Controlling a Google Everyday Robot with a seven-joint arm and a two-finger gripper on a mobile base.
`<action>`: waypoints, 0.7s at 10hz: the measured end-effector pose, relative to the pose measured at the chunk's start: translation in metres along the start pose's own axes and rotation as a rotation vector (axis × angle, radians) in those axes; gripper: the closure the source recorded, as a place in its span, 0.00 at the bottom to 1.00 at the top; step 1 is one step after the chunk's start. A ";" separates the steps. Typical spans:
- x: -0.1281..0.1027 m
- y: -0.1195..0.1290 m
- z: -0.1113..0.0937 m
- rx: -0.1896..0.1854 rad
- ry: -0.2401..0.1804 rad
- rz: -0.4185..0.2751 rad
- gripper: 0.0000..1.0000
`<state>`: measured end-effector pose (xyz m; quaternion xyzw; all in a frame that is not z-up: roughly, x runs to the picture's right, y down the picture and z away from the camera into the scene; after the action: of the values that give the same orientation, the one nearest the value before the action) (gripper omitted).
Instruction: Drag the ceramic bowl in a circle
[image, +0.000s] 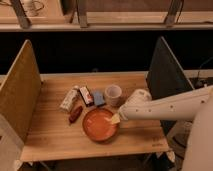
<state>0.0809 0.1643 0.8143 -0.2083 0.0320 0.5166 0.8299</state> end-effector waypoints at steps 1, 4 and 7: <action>-0.001 0.008 0.006 -0.019 0.015 -0.013 0.22; -0.001 0.012 0.010 -0.029 0.024 -0.020 0.22; 0.003 0.019 0.029 -0.056 0.052 -0.017 0.22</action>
<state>0.0611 0.1855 0.8338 -0.2450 0.0372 0.5046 0.8270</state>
